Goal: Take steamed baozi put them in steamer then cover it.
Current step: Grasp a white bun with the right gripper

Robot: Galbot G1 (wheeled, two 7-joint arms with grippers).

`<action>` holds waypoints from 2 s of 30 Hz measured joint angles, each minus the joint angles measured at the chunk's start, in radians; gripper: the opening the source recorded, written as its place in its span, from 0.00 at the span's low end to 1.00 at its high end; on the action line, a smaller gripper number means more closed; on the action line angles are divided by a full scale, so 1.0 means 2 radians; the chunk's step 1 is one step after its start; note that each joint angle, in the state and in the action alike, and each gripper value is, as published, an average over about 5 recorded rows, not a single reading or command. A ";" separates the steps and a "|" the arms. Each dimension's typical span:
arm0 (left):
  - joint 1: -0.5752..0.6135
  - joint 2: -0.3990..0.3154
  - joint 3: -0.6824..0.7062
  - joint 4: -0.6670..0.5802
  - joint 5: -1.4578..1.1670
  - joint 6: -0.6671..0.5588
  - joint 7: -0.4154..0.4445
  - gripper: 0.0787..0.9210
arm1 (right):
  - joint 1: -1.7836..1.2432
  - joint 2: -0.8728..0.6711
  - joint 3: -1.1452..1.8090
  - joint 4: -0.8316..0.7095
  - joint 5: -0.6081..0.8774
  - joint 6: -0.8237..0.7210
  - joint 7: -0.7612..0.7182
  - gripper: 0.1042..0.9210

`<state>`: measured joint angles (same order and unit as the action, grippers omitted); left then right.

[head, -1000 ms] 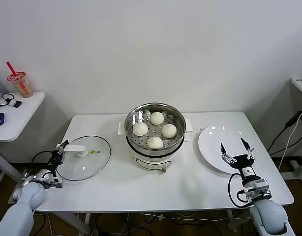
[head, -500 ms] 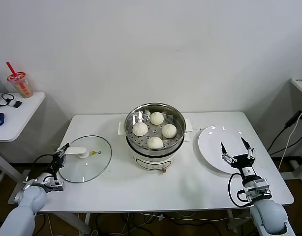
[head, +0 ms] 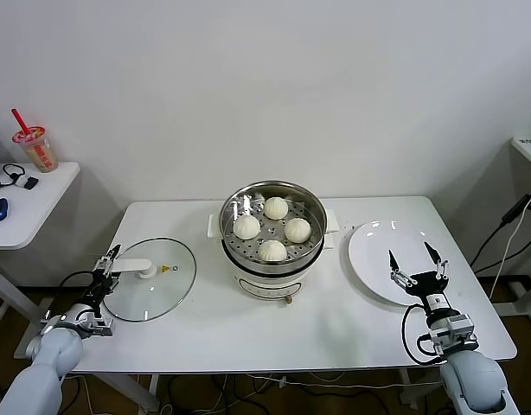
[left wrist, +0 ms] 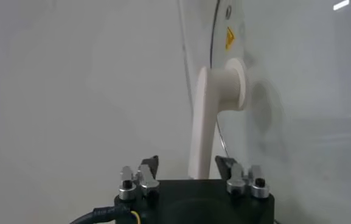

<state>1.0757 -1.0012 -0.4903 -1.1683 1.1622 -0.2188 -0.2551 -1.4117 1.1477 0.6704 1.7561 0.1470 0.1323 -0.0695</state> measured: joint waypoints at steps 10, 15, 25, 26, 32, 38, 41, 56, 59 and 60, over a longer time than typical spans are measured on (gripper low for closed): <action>0.031 0.005 -0.018 -0.038 -0.015 -0.005 0.013 0.88 | 0.005 -0.001 0.000 -0.002 0.001 0.000 -0.003 0.88; 0.064 0.001 -0.035 -0.068 -0.032 -0.005 0.023 0.88 | 0.009 -0.004 -0.002 -0.004 0.003 0.000 -0.005 0.88; 0.151 -0.021 -0.091 -0.142 -0.076 -0.009 0.034 0.88 | 0.021 -0.014 -0.007 0.001 0.013 -0.004 -0.013 0.88; 0.160 -0.024 -0.097 -0.151 -0.084 -0.009 0.034 0.88 | 0.023 -0.016 -0.007 0.002 0.015 -0.005 -0.014 0.88; 0.216 -0.045 -0.131 -0.210 -0.159 -0.016 0.023 0.88 | 0.034 -0.029 -0.014 0.010 0.027 -0.011 -0.023 0.88; 0.255 -0.073 -0.147 -0.264 -0.272 -0.036 0.000 0.88 | 0.049 -0.046 -0.023 0.021 0.043 -0.021 -0.036 0.88; 0.268 -0.090 -0.149 -0.290 -0.336 -0.043 -0.001 0.88 | 0.060 -0.056 -0.030 0.029 0.052 -0.030 -0.042 0.88; 0.267 -0.159 -0.124 -0.410 -0.606 0.004 0.053 0.88 | 0.176 -0.155 -0.121 0.061 0.127 -0.131 -0.084 0.88; 0.261 -0.167 -0.119 -0.419 -0.629 0.013 0.058 0.88 | 0.207 -0.179 -0.147 0.061 0.144 -0.154 -0.093 0.88; 0.260 -0.169 -0.117 -0.421 -0.636 0.016 0.060 0.88 | 0.219 -0.186 -0.156 0.060 0.150 -0.161 -0.096 0.88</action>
<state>1.5949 -1.3395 -0.7246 -2.0103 -0.1092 -0.1872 -0.1353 -0.9741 0.7750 0.3575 1.8765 0.4475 -0.1906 -0.2611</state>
